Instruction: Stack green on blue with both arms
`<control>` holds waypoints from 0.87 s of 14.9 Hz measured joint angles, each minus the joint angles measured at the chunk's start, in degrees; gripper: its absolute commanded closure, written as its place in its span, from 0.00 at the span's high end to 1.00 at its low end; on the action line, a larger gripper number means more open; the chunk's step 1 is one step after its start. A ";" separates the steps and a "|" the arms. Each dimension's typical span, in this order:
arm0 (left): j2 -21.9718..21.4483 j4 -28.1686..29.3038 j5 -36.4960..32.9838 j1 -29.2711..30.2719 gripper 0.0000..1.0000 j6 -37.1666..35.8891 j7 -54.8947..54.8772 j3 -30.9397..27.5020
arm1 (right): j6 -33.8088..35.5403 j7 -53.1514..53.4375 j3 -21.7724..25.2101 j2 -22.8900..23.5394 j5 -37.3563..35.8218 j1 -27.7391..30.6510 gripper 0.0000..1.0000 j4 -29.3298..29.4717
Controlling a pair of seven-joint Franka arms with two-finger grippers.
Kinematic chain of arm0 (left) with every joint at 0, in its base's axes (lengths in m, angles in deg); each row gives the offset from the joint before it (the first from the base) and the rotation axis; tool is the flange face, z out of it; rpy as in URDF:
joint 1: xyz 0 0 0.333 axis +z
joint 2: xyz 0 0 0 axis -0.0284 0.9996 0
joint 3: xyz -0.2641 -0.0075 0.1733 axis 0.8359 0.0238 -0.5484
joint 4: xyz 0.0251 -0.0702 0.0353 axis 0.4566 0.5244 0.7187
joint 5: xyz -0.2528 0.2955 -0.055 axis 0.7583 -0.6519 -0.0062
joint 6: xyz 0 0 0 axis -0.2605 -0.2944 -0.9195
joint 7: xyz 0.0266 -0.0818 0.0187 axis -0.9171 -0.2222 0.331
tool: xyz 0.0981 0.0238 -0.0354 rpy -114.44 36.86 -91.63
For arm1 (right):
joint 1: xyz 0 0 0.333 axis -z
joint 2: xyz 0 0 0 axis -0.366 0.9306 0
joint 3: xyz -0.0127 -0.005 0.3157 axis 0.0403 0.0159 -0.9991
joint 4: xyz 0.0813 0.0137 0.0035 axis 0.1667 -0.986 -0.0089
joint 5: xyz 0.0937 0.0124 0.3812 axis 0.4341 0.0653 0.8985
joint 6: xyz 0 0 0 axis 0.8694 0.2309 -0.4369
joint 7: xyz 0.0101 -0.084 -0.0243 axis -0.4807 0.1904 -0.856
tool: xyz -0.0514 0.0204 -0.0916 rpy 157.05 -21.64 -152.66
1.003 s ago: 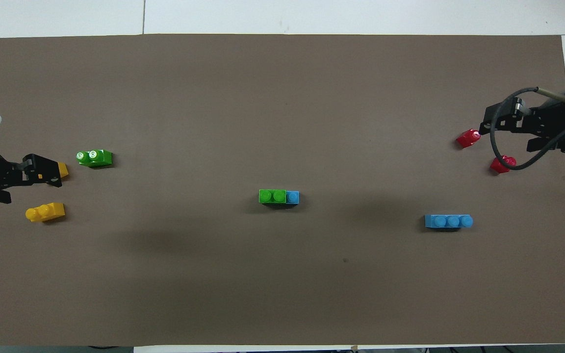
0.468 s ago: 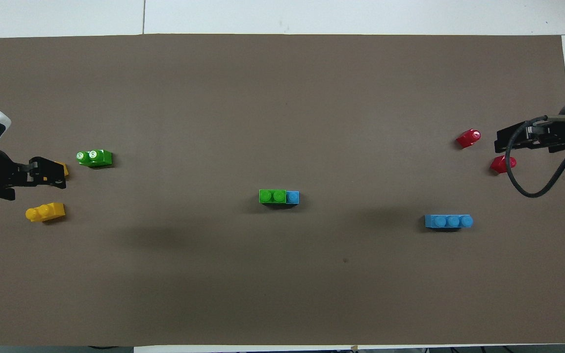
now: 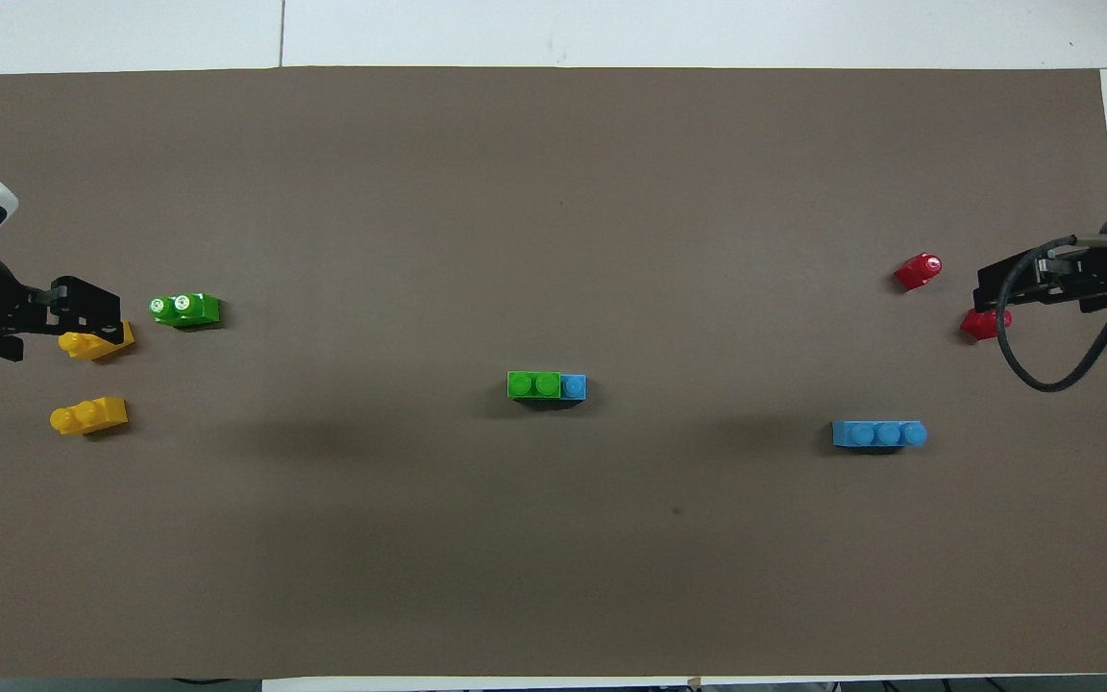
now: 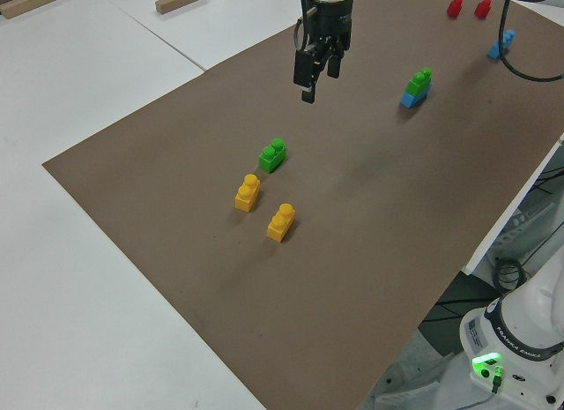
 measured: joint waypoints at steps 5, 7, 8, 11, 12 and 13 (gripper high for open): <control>0.15 0.01 0.00 0.02 1.00 0.23 -0.47 -0.10 | 0.04 0.00 0.00 -0.26 0.00 0.35 0.97 -0.05; 0.15 0.12 0.00 0.17 1.00 0.23 -1.93 -0.27 | 0.04 0.00 0.00 -0.27 0.00 0.45 0.97 -0.06; 0.15 0.19 0.00 0.44 1.00 0.23 -3.42 -0.35 | 0.04 0.00 0.00 -0.27 0.00 0.49 0.97 -0.06; 0.16 0.27 0.00 1.20 1.00 0.36 -6.45 -0.49 | 0.04 0.00 0.00 -0.29 0.00 0.51 0.97 -0.07; 0.15 0.30 0.00 1.24 1.00 0.73 -6.61 -0.49 | 0.04 0.00 0.00 -0.29 0.00 0.51 0.98 -0.07; 0.16 0.38 0.00 1.24 1.00 1.50 -6.68 -0.48 | 0.04 0.00 0.00 -0.30 0.00 0.51 0.98 -0.07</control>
